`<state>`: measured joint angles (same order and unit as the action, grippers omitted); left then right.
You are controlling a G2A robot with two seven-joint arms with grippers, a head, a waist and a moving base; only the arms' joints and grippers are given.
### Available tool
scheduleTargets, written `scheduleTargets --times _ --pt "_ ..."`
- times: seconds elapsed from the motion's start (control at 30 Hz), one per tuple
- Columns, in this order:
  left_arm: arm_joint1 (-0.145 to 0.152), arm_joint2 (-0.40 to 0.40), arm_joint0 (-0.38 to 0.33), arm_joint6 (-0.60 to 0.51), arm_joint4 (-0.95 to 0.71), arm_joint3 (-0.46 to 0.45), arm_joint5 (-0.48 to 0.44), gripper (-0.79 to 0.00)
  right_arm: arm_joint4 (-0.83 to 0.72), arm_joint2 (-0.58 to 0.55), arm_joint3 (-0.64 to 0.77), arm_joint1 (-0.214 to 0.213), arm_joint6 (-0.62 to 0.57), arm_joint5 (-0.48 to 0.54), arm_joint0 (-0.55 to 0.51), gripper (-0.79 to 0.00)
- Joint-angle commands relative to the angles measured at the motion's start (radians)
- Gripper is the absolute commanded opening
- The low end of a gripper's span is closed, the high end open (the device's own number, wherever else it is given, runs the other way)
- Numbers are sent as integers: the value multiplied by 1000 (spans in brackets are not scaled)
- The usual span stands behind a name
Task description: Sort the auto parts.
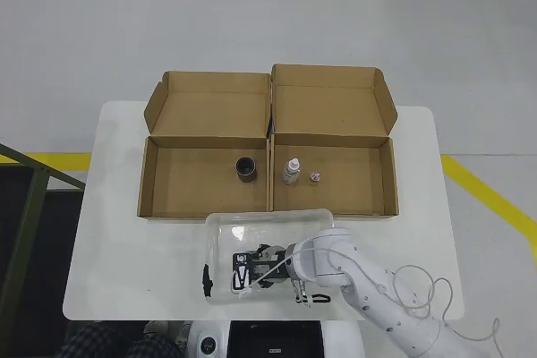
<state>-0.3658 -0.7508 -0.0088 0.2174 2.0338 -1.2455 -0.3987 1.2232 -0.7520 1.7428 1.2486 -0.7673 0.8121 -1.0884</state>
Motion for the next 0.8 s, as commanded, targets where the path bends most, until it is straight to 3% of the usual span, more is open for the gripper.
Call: scheduleTargets --times 0.0,0.47,0.77 --pt "0 0 0 0 0 0 0 0 -10 -5 6 -1 4 -4 3 -785" --pt "0 0 0 0 0 0 0 0 -179 -59 42 -9 71 -67 -2 -785" --pt "0 0 0 0 0 0 0 0 -306 -123 87 -17 116 -167 -31 -785"
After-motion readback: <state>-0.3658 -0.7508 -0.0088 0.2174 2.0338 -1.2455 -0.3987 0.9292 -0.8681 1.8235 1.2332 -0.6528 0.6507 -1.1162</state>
